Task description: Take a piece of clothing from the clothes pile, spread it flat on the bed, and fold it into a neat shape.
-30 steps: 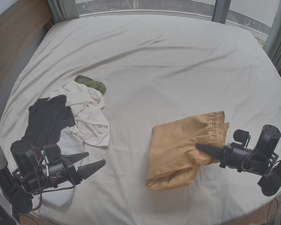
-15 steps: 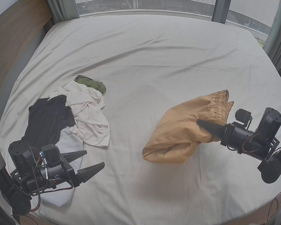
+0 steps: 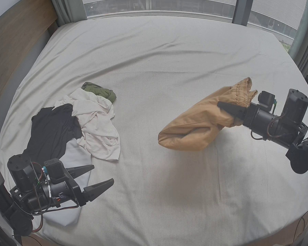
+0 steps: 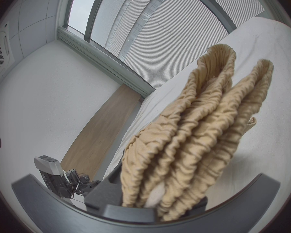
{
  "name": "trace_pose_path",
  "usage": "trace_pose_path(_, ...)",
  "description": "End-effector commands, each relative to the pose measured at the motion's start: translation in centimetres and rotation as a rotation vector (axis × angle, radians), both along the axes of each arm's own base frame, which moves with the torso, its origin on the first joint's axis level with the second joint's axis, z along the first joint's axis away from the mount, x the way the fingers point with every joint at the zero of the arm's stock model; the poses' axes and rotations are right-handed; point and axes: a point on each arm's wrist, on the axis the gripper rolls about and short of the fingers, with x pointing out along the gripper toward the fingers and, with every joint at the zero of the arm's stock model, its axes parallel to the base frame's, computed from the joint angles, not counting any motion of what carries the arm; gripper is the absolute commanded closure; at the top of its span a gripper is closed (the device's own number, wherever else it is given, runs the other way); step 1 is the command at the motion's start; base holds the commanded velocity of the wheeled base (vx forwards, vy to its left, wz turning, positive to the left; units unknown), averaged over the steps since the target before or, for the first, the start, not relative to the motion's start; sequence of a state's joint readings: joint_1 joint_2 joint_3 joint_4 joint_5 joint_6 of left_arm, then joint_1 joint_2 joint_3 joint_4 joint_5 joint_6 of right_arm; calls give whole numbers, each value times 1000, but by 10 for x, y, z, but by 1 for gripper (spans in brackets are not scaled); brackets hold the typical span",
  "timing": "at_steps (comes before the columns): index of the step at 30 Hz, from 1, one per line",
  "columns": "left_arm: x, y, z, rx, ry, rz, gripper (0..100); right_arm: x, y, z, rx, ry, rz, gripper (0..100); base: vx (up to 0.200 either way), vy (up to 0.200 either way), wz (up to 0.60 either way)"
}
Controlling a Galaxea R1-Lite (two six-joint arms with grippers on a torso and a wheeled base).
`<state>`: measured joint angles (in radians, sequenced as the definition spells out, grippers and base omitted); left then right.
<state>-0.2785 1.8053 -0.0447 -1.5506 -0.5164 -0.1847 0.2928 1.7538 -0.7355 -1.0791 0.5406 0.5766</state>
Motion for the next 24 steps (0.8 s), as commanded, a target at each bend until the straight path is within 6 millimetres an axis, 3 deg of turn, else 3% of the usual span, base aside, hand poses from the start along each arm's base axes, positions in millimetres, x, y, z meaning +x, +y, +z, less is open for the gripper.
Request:
trace_pose_path(1, 0, 0, 1, -3, -1, -1, 0, 13, 0, 21, 11, -41, -11, 100, 0, 0, 0)
trace_pose_path(24, -2, 1, -2, -11, 27, 4, 0, 126, 19, 56, 20, -75, -42, 100, 0, 0, 0)
